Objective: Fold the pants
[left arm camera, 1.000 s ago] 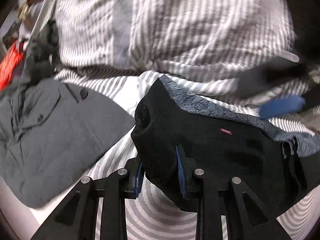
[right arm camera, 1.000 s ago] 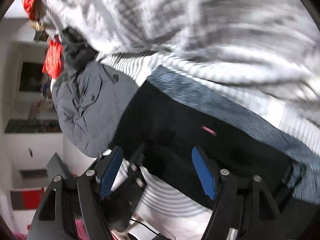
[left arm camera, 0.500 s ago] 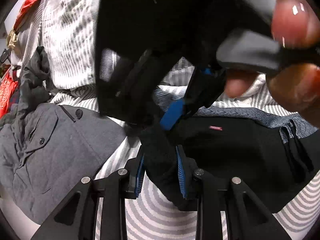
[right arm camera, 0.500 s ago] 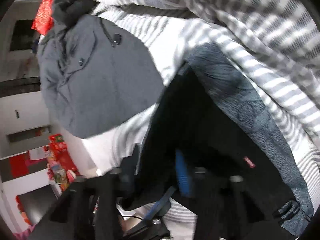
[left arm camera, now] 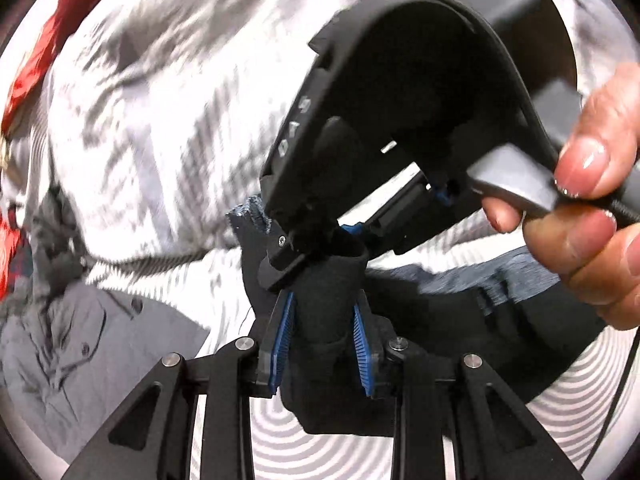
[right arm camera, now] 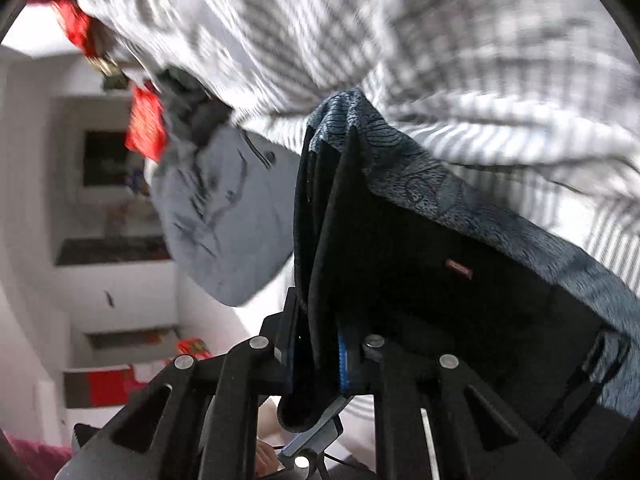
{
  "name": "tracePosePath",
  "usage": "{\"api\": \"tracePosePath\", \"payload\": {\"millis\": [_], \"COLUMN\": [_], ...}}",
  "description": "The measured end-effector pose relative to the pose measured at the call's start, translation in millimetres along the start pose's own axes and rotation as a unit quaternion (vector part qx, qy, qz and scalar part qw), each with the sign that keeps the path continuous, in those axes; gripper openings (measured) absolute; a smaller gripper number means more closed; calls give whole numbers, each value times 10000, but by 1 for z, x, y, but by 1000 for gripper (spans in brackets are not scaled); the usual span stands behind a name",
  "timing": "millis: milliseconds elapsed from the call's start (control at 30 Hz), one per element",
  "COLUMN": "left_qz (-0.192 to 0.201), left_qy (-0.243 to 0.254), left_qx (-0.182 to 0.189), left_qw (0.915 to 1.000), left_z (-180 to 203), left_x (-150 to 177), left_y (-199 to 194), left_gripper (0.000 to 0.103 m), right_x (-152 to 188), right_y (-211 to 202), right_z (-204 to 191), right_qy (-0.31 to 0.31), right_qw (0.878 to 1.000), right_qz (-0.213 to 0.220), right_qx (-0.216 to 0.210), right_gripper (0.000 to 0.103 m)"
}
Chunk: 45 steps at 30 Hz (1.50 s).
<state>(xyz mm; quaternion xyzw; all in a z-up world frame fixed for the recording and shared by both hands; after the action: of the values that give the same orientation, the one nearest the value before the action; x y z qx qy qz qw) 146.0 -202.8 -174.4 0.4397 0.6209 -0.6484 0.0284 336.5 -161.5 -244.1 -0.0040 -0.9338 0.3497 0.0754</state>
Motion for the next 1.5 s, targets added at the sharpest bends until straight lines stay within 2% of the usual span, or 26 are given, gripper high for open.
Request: {"api": "tracePosePath", "payload": {"millis": [200,333,467,733,867,1067,1300,1333,1400,1433,1500], "left_qz": [281,413,394,248,97,-397,-712,-736,-835,-861,-889], "left_qy": [525,879,1203,1884,2204,2429,2708,2776,2715,2646,2422], "left_qx": [256,638,1060,1600,1704,1671,1587,1538,1703,1744,1824], "left_qw": [9979,9932,9863,9687,9604,9547,9468,9454,9436,9446,9488], "left_z": [63,124,184,288,328,363,383,383,380,378,362], "left_x": [-28,-44,-47,-31,-17,8,35,36,34,31,25], "left_y": [-30,-50,-59,-56,-43,-1,16,16,7,3,-8], "left_gripper": [30,30,30,30,30,30,31,32,53,69,72], "right_x": [35,69,108,186,211,224,241,245,246,242,246], "right_y": [-76,-135,-182,-245,-252,-236,-211,-212,-213,-210,-212], "right_z": [22,51,88,181,224,288,311,311,307,302,301], "right_qy": [264,486,698,1511,1812,2165,2483,2476,2427,2436,2498], "right_qw": [9958,9892,9831,9564,9471,9394,9327,9330,9366,9374,9384], "right_qz": [731,1260,1632,2361,2494,2438,2346,2349,2323,2315,2262], "right_qx": [-491,-566,-456,-815,-892,-1060,-1159,-1145,-993,-910,-757], "right_gripper": [17,17,17,17,17,16,17,18,22,23,25]}}
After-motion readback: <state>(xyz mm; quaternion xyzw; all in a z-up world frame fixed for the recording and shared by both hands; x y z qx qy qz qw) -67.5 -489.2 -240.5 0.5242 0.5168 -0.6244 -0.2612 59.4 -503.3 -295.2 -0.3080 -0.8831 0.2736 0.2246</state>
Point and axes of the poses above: each gripper's, at about its wrist camera, not at the fingertips, and y roughly the way its jaws point, z to its right, x to its underside, the point moved 9 cm from there along y, roughly the way its jaws point, and after that the axes turned 3 degrees about -z, right-handed, at the moved point
